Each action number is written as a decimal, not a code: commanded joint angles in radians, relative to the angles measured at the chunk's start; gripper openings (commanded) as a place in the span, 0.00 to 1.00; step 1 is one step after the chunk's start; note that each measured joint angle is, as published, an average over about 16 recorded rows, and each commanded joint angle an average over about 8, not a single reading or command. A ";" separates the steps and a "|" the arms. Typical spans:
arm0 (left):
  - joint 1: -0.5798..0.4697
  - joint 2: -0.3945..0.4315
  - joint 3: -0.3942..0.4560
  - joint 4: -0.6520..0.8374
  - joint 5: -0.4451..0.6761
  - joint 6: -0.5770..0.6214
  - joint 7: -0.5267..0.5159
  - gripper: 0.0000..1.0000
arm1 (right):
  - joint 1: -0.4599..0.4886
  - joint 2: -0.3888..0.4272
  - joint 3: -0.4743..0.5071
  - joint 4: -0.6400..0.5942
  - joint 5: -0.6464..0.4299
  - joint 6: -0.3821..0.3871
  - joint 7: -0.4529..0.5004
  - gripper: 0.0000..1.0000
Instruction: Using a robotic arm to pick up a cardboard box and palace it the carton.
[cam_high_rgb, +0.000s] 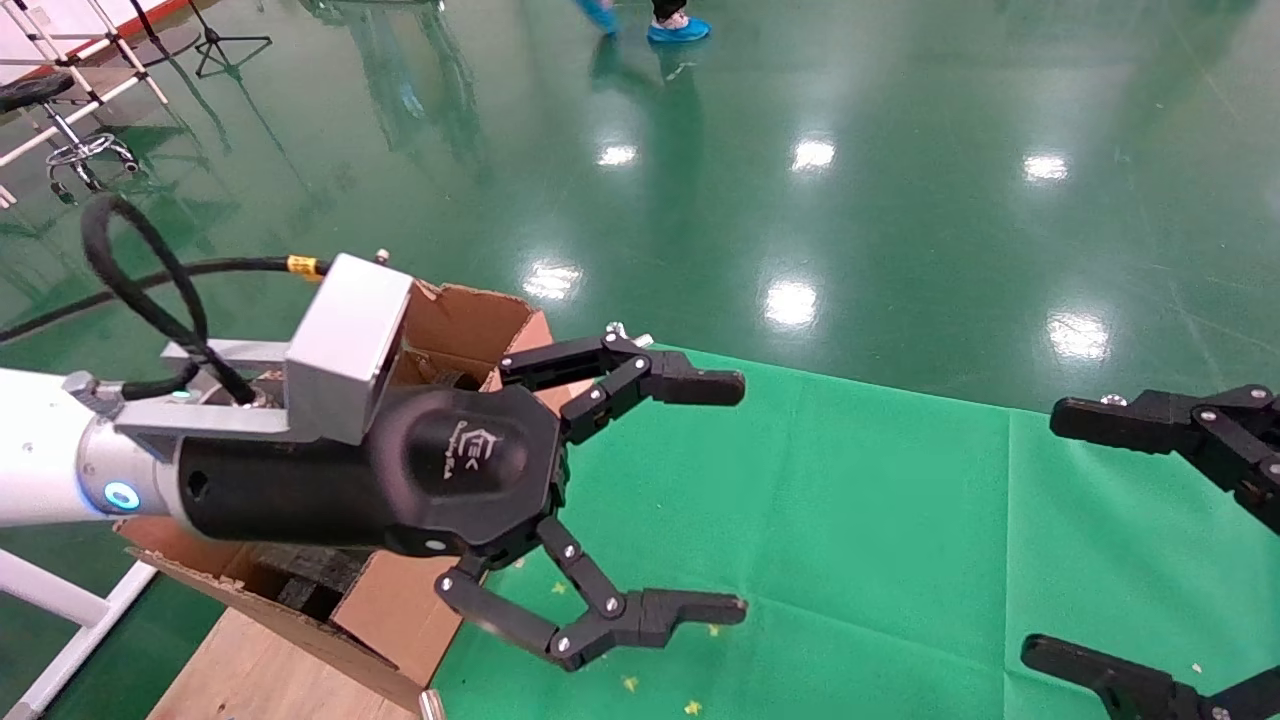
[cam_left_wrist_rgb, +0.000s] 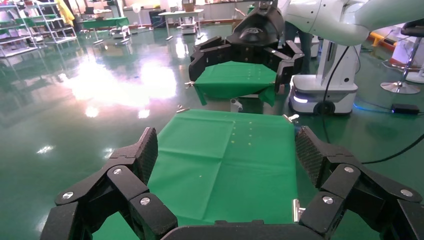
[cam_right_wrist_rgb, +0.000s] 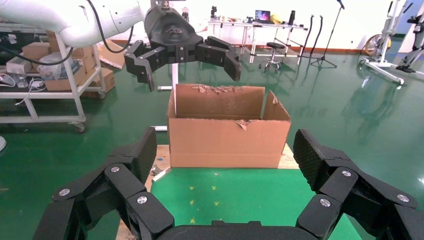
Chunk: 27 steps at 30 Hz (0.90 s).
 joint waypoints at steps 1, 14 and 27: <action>-0.004 0.000 0.002 0.005 0.004 -0.001 0.000 1.00 | 0.000 0.000 0.000 0.000 0.000 0.000 0.000 1.00; -0.014 0.000 0.006 0.018 0.016 -0.003 0.000 1.00 | 0.000 0.000 0.000 0.000 0.000 0.000 0.000 1.00; -0.018 0.000 0.008 0.023 0.021 -0.004 -0.001 1.00 | 0.000 0.000 0.000 0.000 0.000 0.000 0.000 1.00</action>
